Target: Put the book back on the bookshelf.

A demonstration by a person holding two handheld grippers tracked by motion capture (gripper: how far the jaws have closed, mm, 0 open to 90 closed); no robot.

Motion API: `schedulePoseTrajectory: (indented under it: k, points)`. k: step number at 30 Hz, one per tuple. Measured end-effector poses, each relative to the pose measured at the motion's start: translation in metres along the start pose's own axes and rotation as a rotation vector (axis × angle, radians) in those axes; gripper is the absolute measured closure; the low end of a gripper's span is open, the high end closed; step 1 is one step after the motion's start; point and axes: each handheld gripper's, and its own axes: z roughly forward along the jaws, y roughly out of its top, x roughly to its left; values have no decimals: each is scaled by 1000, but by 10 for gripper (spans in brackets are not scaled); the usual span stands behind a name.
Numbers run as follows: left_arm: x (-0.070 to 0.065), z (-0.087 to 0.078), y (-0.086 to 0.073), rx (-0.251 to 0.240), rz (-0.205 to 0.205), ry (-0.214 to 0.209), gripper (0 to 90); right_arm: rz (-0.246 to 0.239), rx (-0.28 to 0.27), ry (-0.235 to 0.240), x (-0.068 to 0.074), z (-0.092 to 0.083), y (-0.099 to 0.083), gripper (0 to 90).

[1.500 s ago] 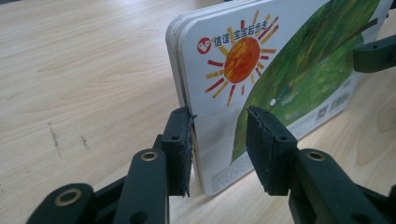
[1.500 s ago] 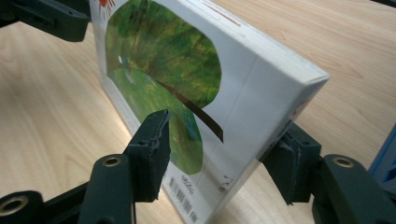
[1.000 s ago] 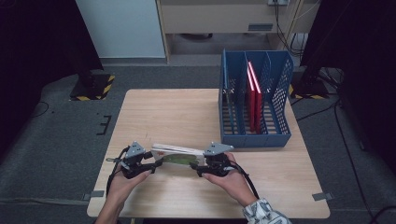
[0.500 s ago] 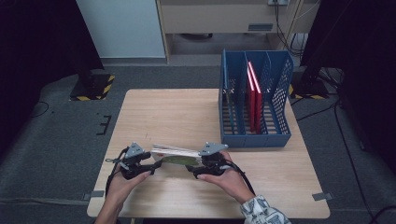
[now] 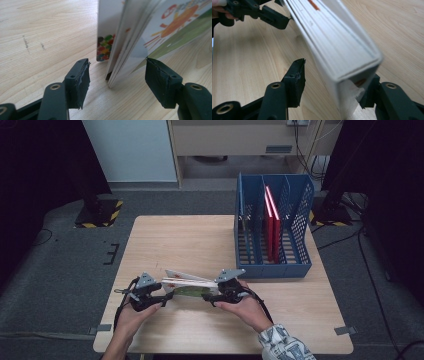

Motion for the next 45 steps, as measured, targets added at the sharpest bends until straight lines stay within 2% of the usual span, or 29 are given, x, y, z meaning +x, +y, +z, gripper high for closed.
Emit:
schedulePoseTrajectory:
  k: [3, 6, 11, 15, 24, 29, 38, 41, 45]
  points:
    - [4, 1, 1, -7, -15, 21, 360, 11, 8, 21, 6, 0, 1, 502]
    - [10, 3, 1, -19, -46, 24, 357, 1, 7, 25, 11, 2, 3, 502]
    - [15, 3, 2, -26, -59, 32, 356, -12, 10, 27, 13, 5, 7, 487]
    - [15, 2, 2, -26, -55, 33, 356, -34, 10, 28, 13, 5, 12, 485]
    - [14, 3, 1, -7, -47, 27, 330, -46, 12, 44, 13, 12, 25, 514]
    - [15, 4, -2, 29, -28, 34, 274, -53, 24, 52, 12, 17, 29, 554]
    - [19, 2, -3, 29, -43, 39, 249, -53, 31, 54, 10, 20, 29, 645]
    - [20, 1, -4, 33, -45, 42, 245, -62, 32, 59, 10, 21, 29, 675]
    - [22, 1, -5, 43, -48, 53, 224, -85, 33, 42, 10, 20, 29, 721]
